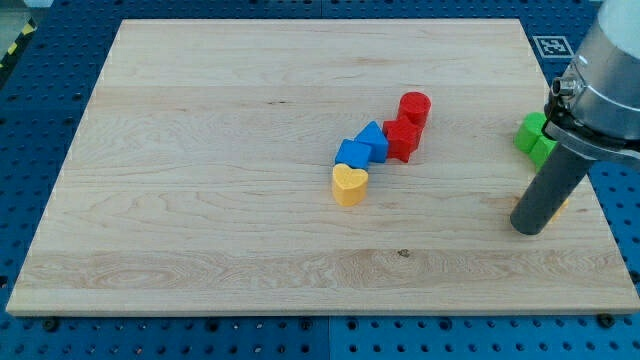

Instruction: Move the yellow hexagon close to the green star

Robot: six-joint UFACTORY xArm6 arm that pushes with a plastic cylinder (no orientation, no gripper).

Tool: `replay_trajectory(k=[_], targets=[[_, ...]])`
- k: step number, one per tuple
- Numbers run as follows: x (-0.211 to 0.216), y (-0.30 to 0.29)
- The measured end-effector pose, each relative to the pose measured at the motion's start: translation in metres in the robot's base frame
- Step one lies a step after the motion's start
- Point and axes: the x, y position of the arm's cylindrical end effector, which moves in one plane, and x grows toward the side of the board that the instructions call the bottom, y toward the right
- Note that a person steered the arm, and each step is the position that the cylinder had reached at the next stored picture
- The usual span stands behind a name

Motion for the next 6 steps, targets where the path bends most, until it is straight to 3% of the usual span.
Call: replay_trajectory(k=[2,3,6], targets=[[0.024,0.035],[0.017,0.067],[-0.016,0.017]])
